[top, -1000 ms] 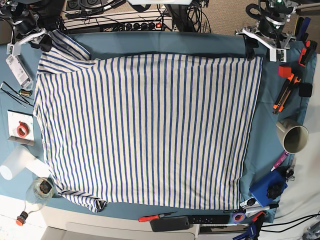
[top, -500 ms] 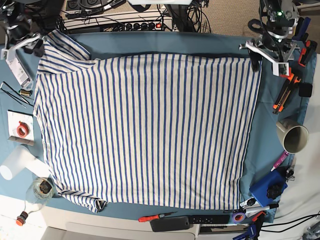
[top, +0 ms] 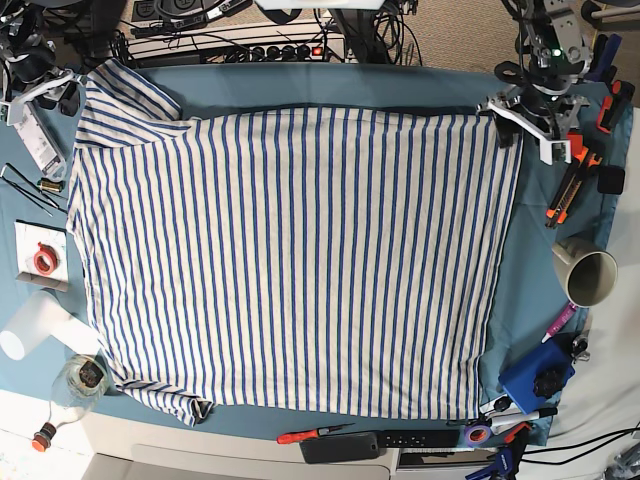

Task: Fold the T-shirt properly
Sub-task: 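Move right gripper to the sleeve corner and left gripper to the opposite corner, then grasp the shirt's collar-side corners with both grippers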

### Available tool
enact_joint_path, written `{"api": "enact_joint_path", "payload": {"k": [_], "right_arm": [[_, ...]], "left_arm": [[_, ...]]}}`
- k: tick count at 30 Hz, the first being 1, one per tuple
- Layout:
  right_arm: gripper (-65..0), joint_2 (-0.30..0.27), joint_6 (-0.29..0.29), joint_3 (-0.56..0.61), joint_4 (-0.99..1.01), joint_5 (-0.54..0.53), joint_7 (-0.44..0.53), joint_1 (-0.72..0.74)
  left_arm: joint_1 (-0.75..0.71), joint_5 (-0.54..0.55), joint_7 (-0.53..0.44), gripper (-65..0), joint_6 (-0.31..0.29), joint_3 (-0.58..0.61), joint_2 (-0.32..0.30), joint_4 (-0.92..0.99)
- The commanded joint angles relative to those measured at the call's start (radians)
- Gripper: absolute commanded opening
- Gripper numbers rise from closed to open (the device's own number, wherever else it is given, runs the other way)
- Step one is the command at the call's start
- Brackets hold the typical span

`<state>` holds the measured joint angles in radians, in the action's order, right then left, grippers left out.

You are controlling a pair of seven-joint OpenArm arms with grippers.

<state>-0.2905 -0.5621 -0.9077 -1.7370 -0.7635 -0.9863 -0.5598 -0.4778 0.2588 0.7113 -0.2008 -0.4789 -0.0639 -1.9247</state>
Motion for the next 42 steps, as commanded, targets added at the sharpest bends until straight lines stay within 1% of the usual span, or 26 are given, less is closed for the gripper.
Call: {"api": "enact_joint_path", "payload": {"k": [1, 6, 10, 12, 15, 16, 18, 21, 24, 30, 33, 39, 42], "right_arm": [[-34.8, -0.02, 0.005, -0.013, -0.015, -0.013, 0.025, -0.005], [-34.8, -0.02, 0.024, -0.013, -0.006, 0.017, 0.048, -0.005], [-34.8, -0.02, 0.024, -0.013, 0.065, 0.012, 0.056, -0.002], [-34.8, -0.02, 0.023, -0.013, 0.114, -0.023, 0.06, -0.002], [-34.8, -0.02, -0.01, -0.013, 0.179, -0.075, 0.059, 0.001], [-34.8, -0.02, -0.031, -0.013, 0.196, -0.088, 0.054, 0.008], [-34.8, -0.02, -0.069, -0.012, 0.223, -0.11, 0.031, 0.027], [-34.8, -0.019, -0.105, -0.01, 0.24, -0.143, -0.016, 0.067], [-34.8, -0.017, -0.105, -0.008, 0.241, -0.142, -0.038, 0.096], [-34.8, -0.017, -0.095, -0.007, 0.267, -0.128, -0.038, 0.097], [-34.8, -0.017, -0.094, 0.029, 0.309, -0.138, -0.039, 0.097], [-34.8, -0.017, -0.095, 0.187, 0.363, -0.164, -0.026, 0.098], [-34.8, -0.017, -0.094, 0.234, 0.363, -0.159, -0.007, 0.097]], "left_arm": [[0.002, 0.008, 0.011, -26.8, -0.002, -0.002, -0.005, -0.016], [0.001, 0.047, 0.06, -26.8, -0.003, -0.001, -0.005, -0.016], [0.001, 0.056, 0.089, -26.8, -0.002, -0.001, -0.005, -0.016], [0.001, 0.056, 0.097, -26.8, -0.002, -0.001, -0.005, -0.016], [0.002, 0.056, 0.093, -26.8, -0.002, -0.001, -0.005, -0.016], [0.002, 0.056, 0.093, -26.8, -0.002, -0.001, -0.005, -0.016], [0.001, 0.056, 0.093, -26.8, -0.002, -0.001, -0.005, -0.016], [0.002, 0.056, 0.092, -26.8, -0.002, -0.001, -0.005, -0.016], [0.001, 0.056, 0.09, -26.8, -0.003, -0.001, -0.005, -0.016], [0.001, 0.056, 0.09, -26.8, -0.002, -0.001, -0.005, -0.016], [0.002, 0.056, 0.087, -26.8, -0.002, -0.001, -0.005, -0.016], [0.001, 0.056, 0.085, -26.8, -0.002, -0.001, -0.005, -0.016], [0.001, 0.056, 0.085, -26.8, -0.002, -0.001, -0.005, -0.016]]}}
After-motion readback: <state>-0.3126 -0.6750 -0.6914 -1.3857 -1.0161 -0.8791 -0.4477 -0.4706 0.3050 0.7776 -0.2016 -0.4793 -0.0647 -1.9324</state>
